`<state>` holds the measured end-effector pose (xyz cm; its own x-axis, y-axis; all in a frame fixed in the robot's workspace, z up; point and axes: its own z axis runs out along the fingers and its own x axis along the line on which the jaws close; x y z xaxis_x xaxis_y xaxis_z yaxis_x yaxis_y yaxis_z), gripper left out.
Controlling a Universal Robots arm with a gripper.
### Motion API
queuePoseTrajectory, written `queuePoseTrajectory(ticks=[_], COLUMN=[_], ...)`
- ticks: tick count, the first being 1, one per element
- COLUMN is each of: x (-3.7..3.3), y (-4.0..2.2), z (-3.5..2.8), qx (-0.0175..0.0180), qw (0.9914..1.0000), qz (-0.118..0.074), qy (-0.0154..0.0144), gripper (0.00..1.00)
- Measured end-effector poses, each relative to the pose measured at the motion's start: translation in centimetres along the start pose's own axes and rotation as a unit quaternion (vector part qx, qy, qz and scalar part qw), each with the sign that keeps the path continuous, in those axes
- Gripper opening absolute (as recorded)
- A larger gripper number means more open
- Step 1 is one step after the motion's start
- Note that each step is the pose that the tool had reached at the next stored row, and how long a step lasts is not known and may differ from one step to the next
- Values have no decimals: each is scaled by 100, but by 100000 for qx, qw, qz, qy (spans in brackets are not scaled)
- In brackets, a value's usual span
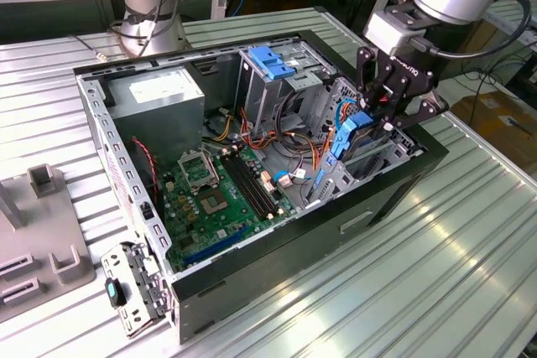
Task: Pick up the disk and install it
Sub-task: 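Insert the disk into the insertion slot, then insert the first disk wire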
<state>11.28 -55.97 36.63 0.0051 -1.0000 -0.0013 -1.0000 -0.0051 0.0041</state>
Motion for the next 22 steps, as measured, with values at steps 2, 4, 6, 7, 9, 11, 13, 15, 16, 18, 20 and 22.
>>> queuePoseTrajectory(ticks=[2, 4, 6, 7, 9, 11, 13, 15, 16, 18, 20, 22], x=[0, 0, 0, 0, 0, -1, 0, 0, 0, 0, 0, -2], y=[0, 0, 0, 0, 0, 2, 8, 17, 22, 23, 45, 45], z=[9, 12, 14, 14, 15, 21, 39, 57, 63, 63, 70, 71], qx=[1, 0, 2, 3, 1, 0, 2, 0, 0, 0, -1, 1], qw=[100000, 100000, 100000, 100000, 100000, 100000, 100000, 100000, 100000, 100000, 100000, 100000], qz=[-1, -1, -4, -3, -2, 0, -3, 2, 0, -7, -1, -3], qy=[6, 2, 4, -2, 0, -17, -13, -8, -1, 5, 0, -5], gripper=[35, 35, 36, 36, 42, 42, 42, 42, 42, 42, 42, 42])
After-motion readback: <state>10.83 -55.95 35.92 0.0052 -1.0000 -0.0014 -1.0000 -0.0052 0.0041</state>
